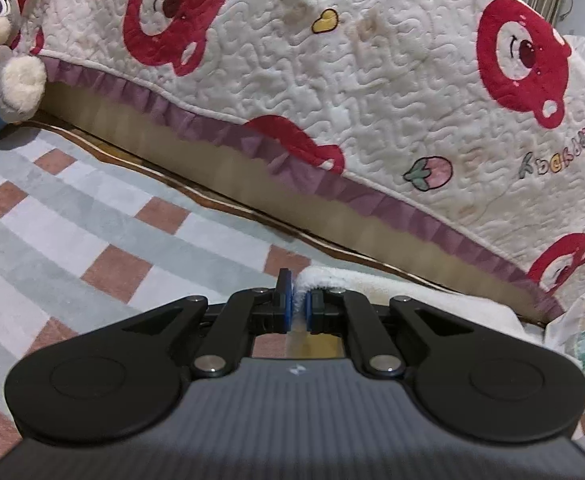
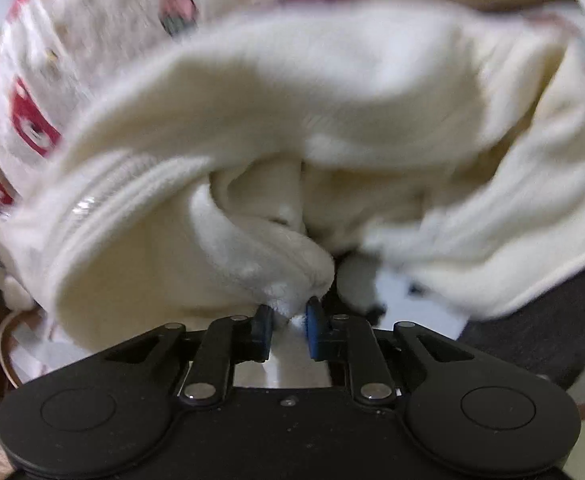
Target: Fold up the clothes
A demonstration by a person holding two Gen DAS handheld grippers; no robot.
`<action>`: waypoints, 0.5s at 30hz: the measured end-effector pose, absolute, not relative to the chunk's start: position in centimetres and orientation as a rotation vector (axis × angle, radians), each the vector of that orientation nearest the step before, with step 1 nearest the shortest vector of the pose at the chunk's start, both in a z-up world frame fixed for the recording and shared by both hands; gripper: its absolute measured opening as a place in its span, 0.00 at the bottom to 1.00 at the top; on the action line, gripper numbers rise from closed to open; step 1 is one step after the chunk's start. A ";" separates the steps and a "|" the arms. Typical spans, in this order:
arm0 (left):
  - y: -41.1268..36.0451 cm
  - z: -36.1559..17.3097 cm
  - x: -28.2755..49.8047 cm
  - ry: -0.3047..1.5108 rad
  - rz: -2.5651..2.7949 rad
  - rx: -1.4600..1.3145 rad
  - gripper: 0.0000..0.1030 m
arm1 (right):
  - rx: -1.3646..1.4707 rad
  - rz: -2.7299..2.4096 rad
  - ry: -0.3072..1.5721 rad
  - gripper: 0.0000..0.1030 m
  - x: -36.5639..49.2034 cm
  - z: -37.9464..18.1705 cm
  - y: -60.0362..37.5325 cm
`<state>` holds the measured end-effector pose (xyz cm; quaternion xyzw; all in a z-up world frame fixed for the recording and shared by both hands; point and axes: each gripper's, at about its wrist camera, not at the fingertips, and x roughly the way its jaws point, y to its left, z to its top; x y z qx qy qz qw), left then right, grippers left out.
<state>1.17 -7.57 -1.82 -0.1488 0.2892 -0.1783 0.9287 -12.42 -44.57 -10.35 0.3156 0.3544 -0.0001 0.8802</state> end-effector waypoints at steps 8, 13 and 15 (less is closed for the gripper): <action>-9.9 6.2 -1.4 0.442 -0.471 -0.149 0.05 | 0.501 0.021 0.423 0.17 -16.4 6.4 -49.5; -11.3 14.7 -3.0 0.314 -0.508 -0.075 0.05 | 0.435 0.021 0.279 0.17 -16.3 15.3 -51.6; -10.4 17.8 -4.6 0.266 -0.520 -0.071 0.05 | 0.426 0.040 0.190 0.17 -17.4 18.8 -51.6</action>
